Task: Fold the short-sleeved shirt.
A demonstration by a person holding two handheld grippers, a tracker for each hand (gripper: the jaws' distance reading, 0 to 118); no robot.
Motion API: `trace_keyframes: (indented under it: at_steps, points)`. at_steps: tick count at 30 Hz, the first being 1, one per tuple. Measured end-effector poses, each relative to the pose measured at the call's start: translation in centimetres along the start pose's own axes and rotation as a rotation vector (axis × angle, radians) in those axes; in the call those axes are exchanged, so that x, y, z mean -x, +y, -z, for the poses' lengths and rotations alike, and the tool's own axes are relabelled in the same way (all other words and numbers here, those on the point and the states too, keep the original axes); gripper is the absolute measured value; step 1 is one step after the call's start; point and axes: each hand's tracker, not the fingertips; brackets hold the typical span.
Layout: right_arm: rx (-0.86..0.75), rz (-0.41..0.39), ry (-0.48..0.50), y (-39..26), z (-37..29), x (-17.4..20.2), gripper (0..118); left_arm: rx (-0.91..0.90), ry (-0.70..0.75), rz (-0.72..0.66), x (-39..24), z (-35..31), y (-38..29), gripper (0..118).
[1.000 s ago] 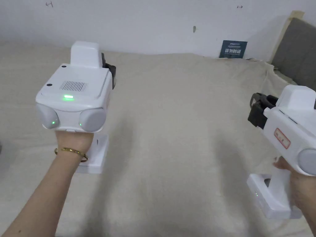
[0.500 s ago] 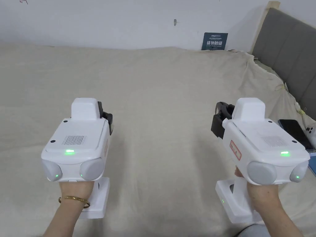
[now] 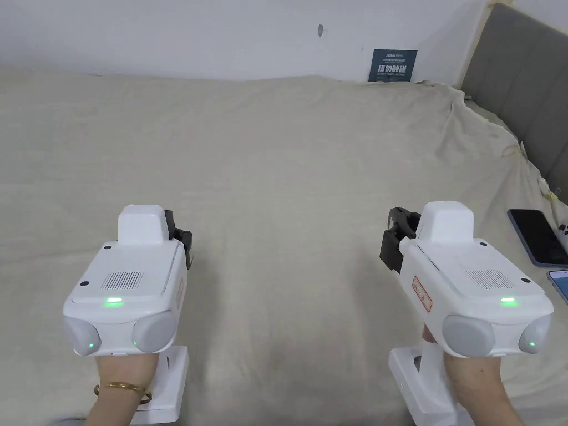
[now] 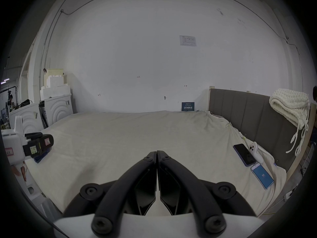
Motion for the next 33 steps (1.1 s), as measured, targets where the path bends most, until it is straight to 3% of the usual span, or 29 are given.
trace_keyframes:
  at_steps: [33]
  points:
    - [-0.02,-0.02,0.013,0.0,-0.5,0.7,0,0.018,-0.006,0.024,-0.5,0.0,-0.6,0]
